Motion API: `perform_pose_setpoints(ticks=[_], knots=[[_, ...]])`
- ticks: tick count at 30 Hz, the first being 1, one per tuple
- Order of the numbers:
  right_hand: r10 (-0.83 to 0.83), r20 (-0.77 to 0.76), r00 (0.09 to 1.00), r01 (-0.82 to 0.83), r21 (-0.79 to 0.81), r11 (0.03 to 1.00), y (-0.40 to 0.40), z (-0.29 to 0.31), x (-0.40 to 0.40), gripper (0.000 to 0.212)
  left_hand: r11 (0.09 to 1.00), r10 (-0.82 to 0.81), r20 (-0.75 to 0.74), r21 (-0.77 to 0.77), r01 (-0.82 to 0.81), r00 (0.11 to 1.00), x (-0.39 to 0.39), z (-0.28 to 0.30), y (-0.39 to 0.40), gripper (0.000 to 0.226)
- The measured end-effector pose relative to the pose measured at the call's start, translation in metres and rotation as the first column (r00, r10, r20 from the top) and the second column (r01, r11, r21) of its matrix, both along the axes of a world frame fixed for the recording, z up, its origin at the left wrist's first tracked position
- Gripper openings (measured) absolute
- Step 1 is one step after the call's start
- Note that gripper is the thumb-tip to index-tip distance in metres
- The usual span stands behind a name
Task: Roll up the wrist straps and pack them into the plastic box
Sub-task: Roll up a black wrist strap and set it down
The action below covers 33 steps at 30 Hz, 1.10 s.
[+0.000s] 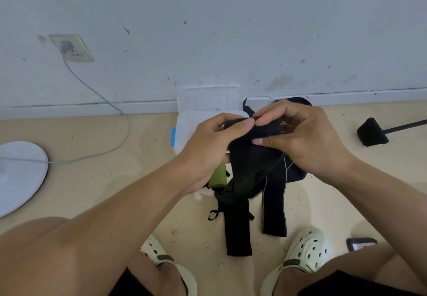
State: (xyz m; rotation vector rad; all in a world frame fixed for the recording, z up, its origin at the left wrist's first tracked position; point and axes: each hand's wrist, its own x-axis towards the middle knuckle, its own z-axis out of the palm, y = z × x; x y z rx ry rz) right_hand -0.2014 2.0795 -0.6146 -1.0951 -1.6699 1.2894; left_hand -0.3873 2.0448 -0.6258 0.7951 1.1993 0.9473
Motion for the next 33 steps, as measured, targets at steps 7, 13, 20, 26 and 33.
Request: perform_pose_setpoints(ticks=[7, 13, 20, 26, 33], knots=[[0.095, 0.061, 0.994, -0.073, -0.296, 0.952, 0.003, 0.005, 0.004, 0.052, 0.989, 0.119, -0.039, 0.099, -0.114, 0.992, -0.004, -0.002, 0.001, 0.021], [0.106, 0.057, 0.993, -0.084, -0.299, 0.95, 0.005, 0.006, 0.004, 0.036, 0.987, 0.1, -0.091, 0.134, -0.087, 0.991, -0.006, -0.004, 0.001, 0.03], [0.031, -0.041, 0.999, -0.041, -0.254, 0.966, 0.006, 0.007, 0.004, 0.034, 0.997, -0.057, -0.122, 0.04, 0.062, 0.991, -0.007, -0.002, 0.002, 0.035], [0.011, -0.068, 0.998, -0.027, -0.237, 0.971, 0.005, 0.006, 0.006, 0.043, 0.996, -0.084, -0.087, 0.023, 0.087, 0.993, -0.001, 0.0, -0.003, 0.038], [-0.008, -0.071, 0.997, -0.003, -0.153, 0.988, 0.001, 0.006, 0.004, 0.034, 0.999, -0.047, -0.012, -0.011, 0.046, 0.999, 0.003, 0.004, -0.003, 0.043]])
